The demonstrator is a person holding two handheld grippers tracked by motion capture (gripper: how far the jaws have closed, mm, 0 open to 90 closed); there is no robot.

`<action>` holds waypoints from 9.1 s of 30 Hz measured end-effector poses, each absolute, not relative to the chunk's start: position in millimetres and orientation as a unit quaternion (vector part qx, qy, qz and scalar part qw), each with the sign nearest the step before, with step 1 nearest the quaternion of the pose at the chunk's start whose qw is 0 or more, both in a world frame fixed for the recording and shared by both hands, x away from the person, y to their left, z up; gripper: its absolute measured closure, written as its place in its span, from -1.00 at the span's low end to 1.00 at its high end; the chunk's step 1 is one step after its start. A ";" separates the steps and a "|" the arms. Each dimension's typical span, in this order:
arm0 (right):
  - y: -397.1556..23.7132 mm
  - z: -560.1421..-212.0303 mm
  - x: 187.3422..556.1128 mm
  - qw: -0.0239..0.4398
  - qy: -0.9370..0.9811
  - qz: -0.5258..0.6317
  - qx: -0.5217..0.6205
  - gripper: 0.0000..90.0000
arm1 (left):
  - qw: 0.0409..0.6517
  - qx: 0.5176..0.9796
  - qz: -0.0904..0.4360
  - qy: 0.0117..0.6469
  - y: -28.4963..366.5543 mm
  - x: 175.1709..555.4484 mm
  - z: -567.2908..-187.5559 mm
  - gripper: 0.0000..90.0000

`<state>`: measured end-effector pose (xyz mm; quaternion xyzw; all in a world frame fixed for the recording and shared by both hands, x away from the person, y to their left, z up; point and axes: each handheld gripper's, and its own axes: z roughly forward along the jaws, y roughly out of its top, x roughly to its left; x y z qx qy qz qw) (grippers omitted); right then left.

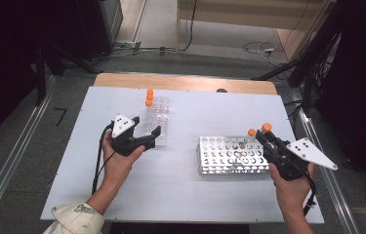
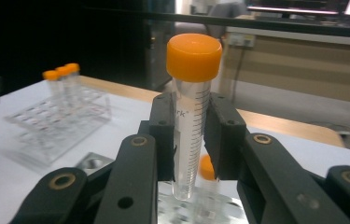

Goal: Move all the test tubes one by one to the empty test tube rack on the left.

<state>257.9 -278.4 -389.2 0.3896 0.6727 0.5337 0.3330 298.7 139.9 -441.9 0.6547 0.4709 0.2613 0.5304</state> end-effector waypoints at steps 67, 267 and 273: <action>-93.9 -437.5 291.5 0.188 0.795 0.514 0.261 0.60 | 0.575 0.693 0.232 0.369 97.9 265.8 -420.0 -0.07; -272.2 -437.7 291.8 0.364 0.660 0.473 0.457 0.60 | 0.524 0.642 0.297 0.474 143.3 307.9 -445.2 -0.48; -271.6 -423.3 284.0 0.374 0.651 0.487 0.446 0.60 | 0.528 0.640 0.294 0.474 142.4 307.2 -443.1 -0.55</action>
